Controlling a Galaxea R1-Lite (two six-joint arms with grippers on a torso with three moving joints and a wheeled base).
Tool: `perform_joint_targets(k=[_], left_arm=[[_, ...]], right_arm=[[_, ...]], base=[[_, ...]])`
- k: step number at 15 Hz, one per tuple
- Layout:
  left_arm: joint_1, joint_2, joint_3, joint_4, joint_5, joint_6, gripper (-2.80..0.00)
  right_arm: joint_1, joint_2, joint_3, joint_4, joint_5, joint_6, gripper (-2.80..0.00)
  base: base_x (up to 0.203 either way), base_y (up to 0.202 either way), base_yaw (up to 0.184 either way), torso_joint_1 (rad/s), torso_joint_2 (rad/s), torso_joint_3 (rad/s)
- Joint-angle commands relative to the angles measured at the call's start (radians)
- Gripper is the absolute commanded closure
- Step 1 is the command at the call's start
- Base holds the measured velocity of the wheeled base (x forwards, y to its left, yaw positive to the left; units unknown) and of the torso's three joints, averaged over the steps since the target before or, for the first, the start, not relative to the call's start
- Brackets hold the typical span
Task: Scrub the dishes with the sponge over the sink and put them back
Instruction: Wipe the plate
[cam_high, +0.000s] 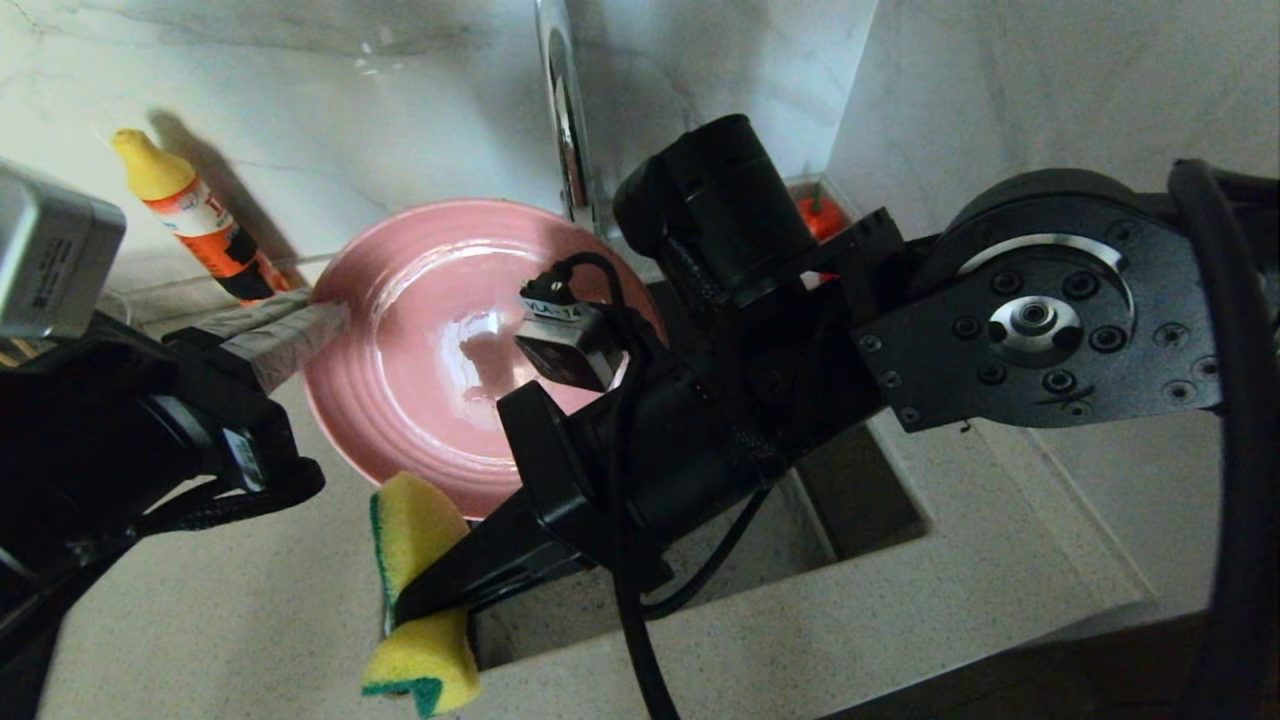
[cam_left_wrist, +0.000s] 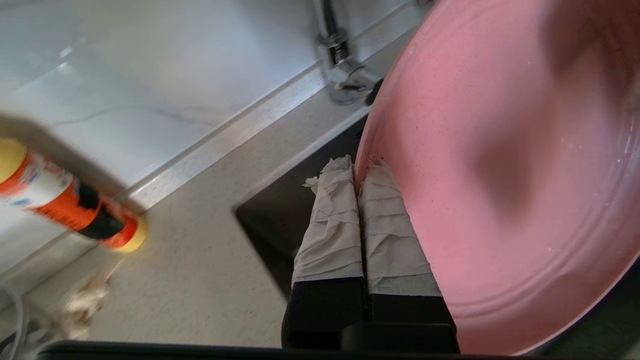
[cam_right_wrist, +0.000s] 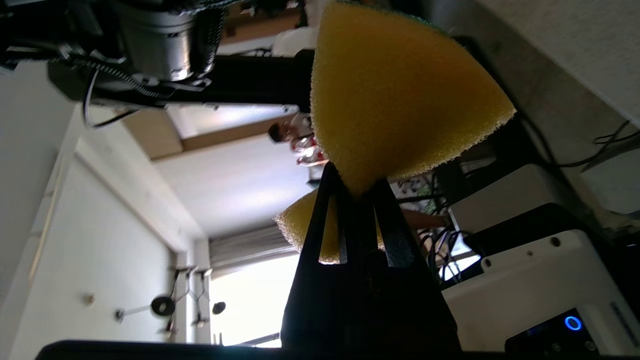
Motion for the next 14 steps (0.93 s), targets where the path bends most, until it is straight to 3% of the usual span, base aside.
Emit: perform_joint_targets(k=[1,7,14], left_arm=[[0.000,0.012,-0.001,-0.006,0.008,0.000,0.00],[-0.001,0.014,0.008,-0.006,0.029,-0.004,0.00],[-0.001,0.023,-0.003,-0.009,0.061,-0.006,0.00]], right_arm=[[0.014,-0.009,0.000,0.005,-0.045,0.007,0.00],[0.035,-0.047,0.000,0.041,-0.151,0.014,0.00],[0.103,-0.057,0.000,0.054,-0.406,0.062,0.00]], base=[[0.000,0.000,0.000,0.000,0.00,0.000],[0.000,0.000,0.000,0.000,0.00,0.000],[0.000,0.000,0.000,0.000,0.00,0.000]])
